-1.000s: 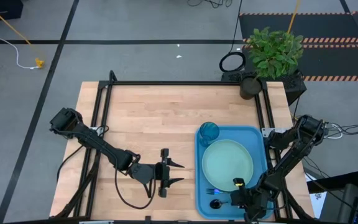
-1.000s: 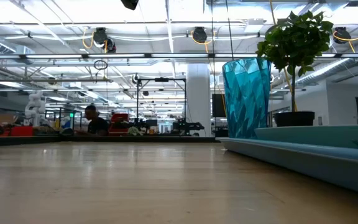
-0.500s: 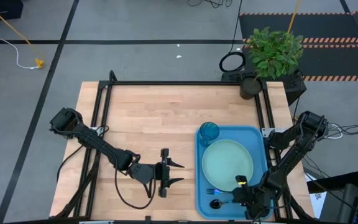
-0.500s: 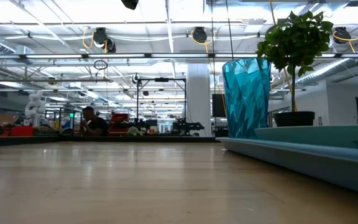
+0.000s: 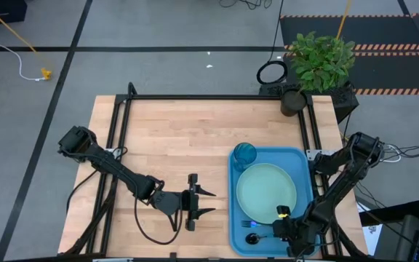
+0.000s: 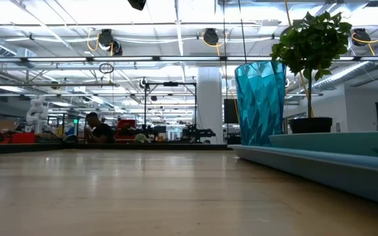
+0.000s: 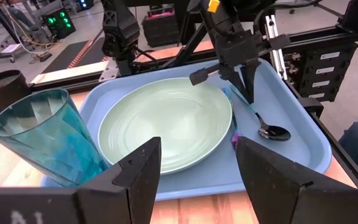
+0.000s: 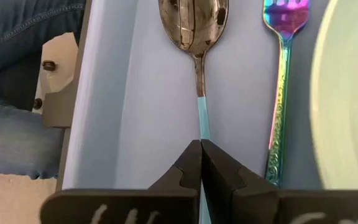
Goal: Pick and place plate/cup/fork/spoon on tray
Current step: Put the blue spoon on the blue serving tray to the left of the blue fork
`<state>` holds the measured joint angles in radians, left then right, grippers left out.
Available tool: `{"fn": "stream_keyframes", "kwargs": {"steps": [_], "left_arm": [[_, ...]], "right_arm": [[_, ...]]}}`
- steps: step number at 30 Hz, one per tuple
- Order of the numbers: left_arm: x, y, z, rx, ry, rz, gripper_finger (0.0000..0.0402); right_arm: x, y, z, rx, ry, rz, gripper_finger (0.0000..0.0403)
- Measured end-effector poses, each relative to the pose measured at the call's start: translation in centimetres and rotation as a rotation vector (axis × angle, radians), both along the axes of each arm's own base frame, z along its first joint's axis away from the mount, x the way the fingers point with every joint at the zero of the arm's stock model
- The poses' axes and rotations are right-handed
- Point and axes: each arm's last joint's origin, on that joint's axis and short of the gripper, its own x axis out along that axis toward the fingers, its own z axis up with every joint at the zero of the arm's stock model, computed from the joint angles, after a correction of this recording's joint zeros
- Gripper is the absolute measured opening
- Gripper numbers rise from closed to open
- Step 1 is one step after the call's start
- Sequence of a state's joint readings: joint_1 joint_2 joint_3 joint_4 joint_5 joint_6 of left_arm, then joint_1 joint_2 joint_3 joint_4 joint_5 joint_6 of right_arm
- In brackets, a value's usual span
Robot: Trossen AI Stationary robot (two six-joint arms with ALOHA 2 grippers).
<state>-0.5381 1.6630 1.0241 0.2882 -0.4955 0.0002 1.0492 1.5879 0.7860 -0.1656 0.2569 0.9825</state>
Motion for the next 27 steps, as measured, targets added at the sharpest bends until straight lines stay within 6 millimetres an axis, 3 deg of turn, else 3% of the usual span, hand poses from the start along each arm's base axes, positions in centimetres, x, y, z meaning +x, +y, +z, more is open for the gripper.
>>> {"fn": "stream_keyframes", "kwargs": {"steps": [12,27], "left_arm": [[0.0,0.0,0.0,0.000,0.000,0.000,0.0211],[0.0,0.0,0.0,0.000,0.000,0.000,0.0211]], "right_arm": [[0.2,0.3,-0.3,0.020,0.008,0.003,0.0000],[1.0,-0.2,-0.3,0.060,0.013,-0.116,0.0000]]}}
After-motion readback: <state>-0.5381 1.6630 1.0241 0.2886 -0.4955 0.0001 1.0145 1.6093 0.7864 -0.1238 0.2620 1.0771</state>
